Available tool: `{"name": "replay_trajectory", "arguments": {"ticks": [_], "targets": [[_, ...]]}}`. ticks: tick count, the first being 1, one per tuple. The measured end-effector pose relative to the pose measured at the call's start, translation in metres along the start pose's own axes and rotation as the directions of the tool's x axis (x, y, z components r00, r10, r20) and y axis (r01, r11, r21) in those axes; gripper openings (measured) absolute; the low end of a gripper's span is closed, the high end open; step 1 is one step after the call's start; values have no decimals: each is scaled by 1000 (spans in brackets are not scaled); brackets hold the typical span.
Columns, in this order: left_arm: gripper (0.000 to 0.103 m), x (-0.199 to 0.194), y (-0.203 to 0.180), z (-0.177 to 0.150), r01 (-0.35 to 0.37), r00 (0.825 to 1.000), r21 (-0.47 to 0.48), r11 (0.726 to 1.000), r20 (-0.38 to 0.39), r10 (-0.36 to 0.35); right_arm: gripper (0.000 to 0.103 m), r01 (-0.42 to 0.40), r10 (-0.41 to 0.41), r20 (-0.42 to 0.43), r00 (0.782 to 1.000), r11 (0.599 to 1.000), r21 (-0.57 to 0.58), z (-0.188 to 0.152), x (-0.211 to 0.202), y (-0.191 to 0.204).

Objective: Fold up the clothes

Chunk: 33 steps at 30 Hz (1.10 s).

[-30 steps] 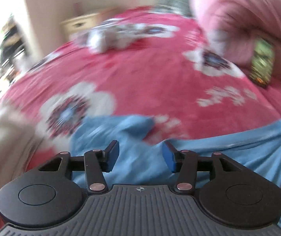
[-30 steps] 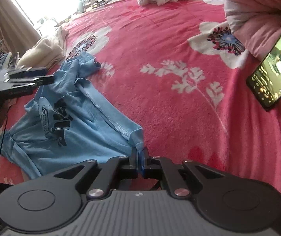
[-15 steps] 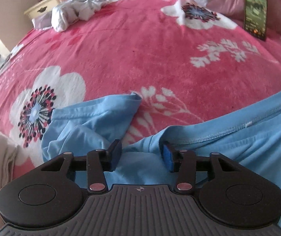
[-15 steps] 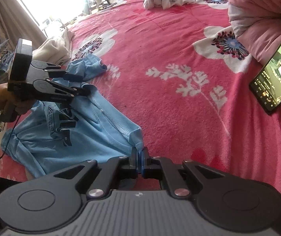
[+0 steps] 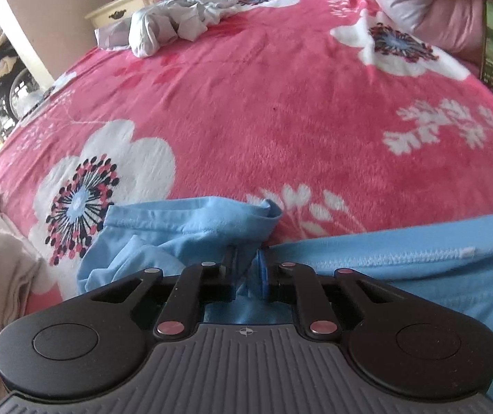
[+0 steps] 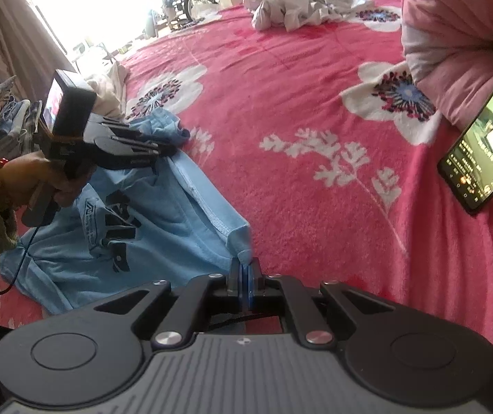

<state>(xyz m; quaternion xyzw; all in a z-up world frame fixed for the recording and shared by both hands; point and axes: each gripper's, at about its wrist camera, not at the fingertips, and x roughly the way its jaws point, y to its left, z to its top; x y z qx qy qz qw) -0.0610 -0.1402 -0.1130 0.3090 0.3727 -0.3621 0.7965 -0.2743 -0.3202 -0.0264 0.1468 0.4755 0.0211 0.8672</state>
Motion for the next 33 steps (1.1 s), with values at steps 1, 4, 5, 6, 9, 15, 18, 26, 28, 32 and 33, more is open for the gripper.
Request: {"name": "replay_trajectory", "arguments": {"ticks": [1,4,5,6,9,15,18,26,28,32,33], "targets": [[8,-2,0,-1,-6,1000,-8,1000,6,6,3,5,-5,7,1000,1000,-2,0,-1,2],[3,-18,5,-3,-43,996,-59,997,77,48,3,14,-14,31,999,1000,3,1,-5,6],[2,-28,8,-4,-60,990,-77,995,119,69,3,15,-16,40,999,1000,10,2,-7,7],[1,-40,13,-5,-72,984,-103,992,152,87,3,14,-15,59,998,1000,9,2,-10,9],[1,-77,28,-6,-110,959,-179,978,238,152,3,10,-10,124,992,1000,-2,3,-20,17],[1,-163,50,-10,-186,864,-335,924,392,316,3,90,-44,302,952,986,-139,14,-46,54],[1,-205,57,-13,-180,792,-423,888,474,386,3,152,-50,423,905,966,-210,26,-67,75],[0,-306,79,-11,-143,578,-591,794,601,552,3,158,57,633,772,947,-278,67,-126,109],[0,-311,83,-8,-140,587,-593,793,594,549,3,166,75,657,750,940,-297,73,-134,116],[2,-292,78,-9,-124,688,-557,821,548,476,3,168,80,663,745,938,-302,72,-139,119],[4,-282,75,-9,-124,720,-539,833,529,449,3,169,73,657,750,939,-298,69,-138,118]]}}
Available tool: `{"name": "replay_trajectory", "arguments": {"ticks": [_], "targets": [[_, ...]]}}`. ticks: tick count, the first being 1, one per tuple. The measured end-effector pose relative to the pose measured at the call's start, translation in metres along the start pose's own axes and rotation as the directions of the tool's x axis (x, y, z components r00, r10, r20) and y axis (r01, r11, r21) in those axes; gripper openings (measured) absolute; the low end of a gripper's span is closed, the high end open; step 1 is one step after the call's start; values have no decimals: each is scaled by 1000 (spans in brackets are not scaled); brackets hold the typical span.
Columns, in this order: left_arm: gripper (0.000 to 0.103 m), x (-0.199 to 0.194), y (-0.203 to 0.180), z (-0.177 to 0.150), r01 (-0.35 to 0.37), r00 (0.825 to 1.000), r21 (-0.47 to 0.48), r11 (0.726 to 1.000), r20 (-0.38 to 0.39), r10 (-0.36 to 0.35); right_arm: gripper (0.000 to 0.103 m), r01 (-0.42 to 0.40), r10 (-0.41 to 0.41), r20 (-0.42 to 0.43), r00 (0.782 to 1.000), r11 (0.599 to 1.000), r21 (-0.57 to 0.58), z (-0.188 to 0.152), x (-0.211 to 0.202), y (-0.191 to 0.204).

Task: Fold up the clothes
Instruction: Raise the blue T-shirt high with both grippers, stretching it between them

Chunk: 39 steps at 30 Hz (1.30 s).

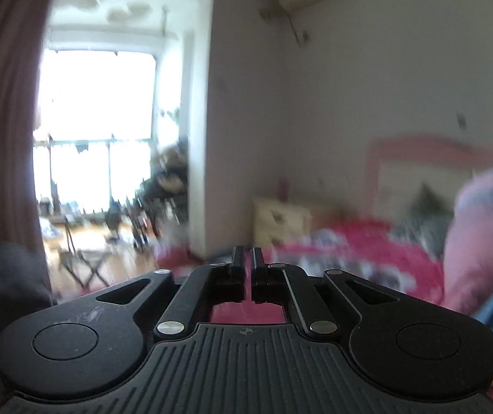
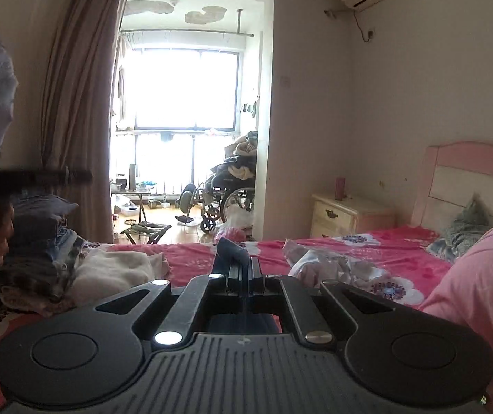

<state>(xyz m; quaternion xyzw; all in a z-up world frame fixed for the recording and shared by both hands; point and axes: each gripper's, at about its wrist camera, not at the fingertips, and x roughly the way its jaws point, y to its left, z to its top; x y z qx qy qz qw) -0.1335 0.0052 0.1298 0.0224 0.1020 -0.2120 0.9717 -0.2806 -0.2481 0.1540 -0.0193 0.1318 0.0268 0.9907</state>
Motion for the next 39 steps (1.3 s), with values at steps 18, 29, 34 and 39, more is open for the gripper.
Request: {"name": "replay_trajectory", "arguments": {"ticks": [18,29,34,39], "targets": [[28,63,-52,-106,282,886,72,957,-403,-231,3,154,-119,-258,959,981,120,-74,-6,-43],[30,82,-74,-140,343,828,47,938,-487,-278,3,194,-125,-346,930,965,175,-99,-6,-71],[31,82,-75,-147,444,757,11,896,-539,-369,3,186,-108,-386,916,967,172,-110,-6,-75],[39,70,-98,-164,636,628,39,771,-606,-488,3,192,-95,-430,898,963,189,-118,-9,-81]]}}
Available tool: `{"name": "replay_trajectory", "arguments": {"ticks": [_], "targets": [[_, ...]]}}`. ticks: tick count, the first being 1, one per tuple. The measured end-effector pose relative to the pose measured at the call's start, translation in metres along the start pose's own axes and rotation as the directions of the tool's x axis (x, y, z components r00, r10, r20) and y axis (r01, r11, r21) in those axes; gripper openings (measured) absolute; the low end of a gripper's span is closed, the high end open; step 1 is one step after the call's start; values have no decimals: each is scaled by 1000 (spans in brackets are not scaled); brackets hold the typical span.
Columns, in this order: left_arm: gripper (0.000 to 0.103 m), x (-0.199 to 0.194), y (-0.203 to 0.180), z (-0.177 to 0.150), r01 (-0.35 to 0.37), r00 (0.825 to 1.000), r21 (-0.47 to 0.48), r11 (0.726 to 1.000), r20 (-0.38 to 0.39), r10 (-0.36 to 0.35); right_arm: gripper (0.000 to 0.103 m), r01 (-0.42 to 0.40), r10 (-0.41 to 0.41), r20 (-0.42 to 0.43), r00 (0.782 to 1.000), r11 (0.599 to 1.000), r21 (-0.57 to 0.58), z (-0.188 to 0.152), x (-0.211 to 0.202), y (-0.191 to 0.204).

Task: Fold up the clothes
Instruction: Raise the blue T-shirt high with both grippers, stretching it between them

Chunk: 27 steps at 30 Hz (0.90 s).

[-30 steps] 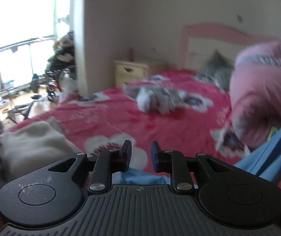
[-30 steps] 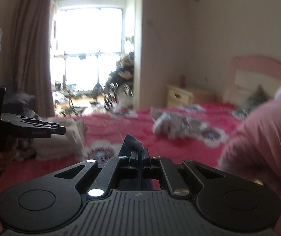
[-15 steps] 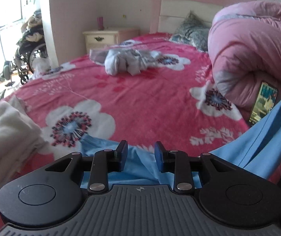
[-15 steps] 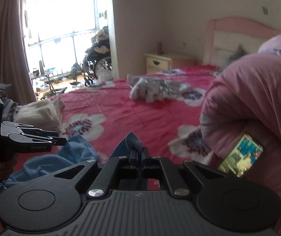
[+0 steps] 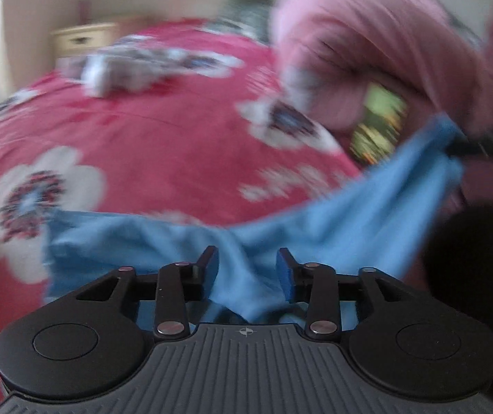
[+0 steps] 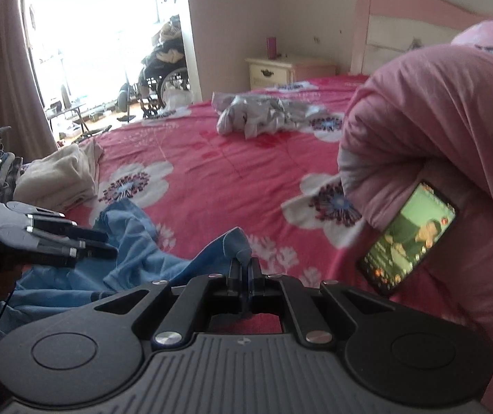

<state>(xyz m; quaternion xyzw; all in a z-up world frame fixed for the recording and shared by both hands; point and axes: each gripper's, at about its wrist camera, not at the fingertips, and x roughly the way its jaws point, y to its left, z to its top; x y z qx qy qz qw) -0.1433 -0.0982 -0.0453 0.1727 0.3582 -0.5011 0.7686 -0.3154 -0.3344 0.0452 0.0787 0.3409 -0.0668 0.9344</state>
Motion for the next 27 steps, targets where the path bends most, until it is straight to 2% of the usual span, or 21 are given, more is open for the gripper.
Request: {"name": "replay_trajectory", "arguments": {"ticks": [2,6,10,14,18,21,23,25,27], "targets": [[40,12,-12,-7,24,998,74,997,-56,-20,3,1,-1,-9,1000,1000,2,-2,2,-2],[40,35,-23,-18,-24,991,140,990,-130,42,3,-7,8,-17,1000,1000,7,-5,5,-2],[40,45,-26,-24,-86,980,187,979,-162,117,3,-18,18,-17,1000,1000,7,-2,6,-2],[40,41,-26,-27,-144,970,231,962,-160,184,3,-21,21,-10,1000,1000,10,-2,5,-4],[40,49,-31,-28,-154,970,255,955,-146,195,3,-23,24,-12,1000,999,24,-4,9,-5],[39,54,-29,-23,-167,975,240,956,-103,196,3,-21,22,-5,1000,999,24,-3,8,-4],[33,53,-24,-18,-166,980,201,965,-78,185,3,-19,19,0,1000,1000,24,-3,6,-4],[15,52,-19,-13,-163,983,162,973,-52,174,3,-15,15,8,1000,1000,28,-2,5,-4],[9,51,-15,-8,-210,976,134,968,-31,216,3,-12,12,13,1000,999,33,-1,4,-4]]}}
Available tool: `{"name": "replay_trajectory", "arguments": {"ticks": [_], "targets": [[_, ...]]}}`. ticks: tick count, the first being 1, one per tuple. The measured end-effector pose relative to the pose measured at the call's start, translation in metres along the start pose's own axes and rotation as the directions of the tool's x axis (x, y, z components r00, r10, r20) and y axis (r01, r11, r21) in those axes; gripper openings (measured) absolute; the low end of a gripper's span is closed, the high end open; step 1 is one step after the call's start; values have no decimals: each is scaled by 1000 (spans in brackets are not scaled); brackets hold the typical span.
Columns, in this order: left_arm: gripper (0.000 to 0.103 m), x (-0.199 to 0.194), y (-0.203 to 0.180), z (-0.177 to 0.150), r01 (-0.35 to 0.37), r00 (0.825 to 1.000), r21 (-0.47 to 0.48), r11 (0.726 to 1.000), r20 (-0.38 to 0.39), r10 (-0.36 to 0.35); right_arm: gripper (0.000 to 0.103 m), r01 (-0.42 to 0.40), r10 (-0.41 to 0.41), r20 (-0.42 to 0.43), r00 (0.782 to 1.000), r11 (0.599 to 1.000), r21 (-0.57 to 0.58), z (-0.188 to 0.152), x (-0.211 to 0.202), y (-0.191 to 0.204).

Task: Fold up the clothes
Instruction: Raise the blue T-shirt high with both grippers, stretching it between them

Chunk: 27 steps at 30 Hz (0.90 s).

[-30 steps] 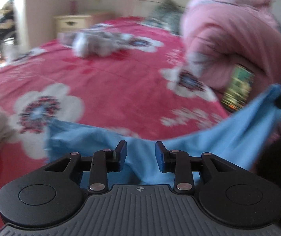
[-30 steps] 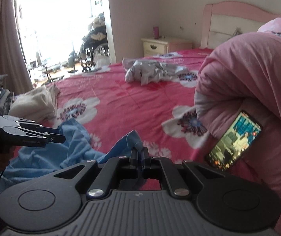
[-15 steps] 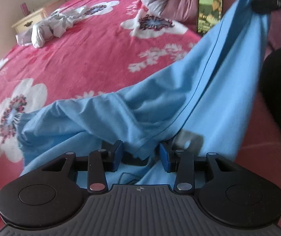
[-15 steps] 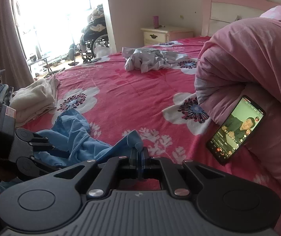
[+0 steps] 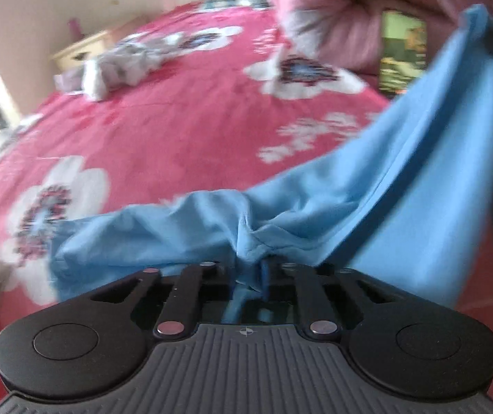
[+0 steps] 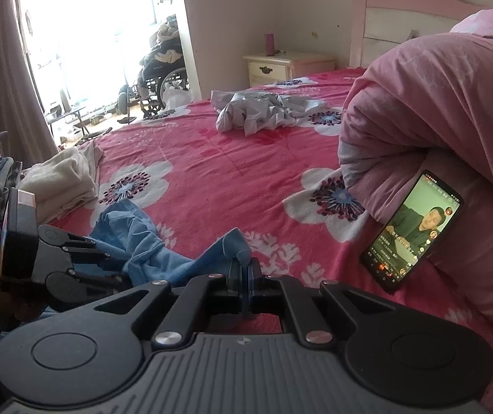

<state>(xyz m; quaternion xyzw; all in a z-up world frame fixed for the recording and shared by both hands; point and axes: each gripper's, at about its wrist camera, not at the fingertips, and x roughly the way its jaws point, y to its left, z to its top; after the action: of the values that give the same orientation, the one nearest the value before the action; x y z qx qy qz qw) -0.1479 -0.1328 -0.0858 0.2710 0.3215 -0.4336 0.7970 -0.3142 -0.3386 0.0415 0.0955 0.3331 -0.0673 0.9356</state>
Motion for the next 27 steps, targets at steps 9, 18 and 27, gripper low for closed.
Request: {"name": "replay_trajectory", "arguments": {"ticks": [9,18,27], "targets": [[3,-45,41,33,-104,964,-306,946,204,172,3,4,-6,94,996,1000,20,5,-15,12],[3,-138,87,59,-40,842,-531,847,439,315,3,-11,37,332,942,997,-78,38,-48,48],[3,-250,84,66,-138,620,-561,816,593,513,3,-33,135,575,807,982,-184,86,-93,80]]}}
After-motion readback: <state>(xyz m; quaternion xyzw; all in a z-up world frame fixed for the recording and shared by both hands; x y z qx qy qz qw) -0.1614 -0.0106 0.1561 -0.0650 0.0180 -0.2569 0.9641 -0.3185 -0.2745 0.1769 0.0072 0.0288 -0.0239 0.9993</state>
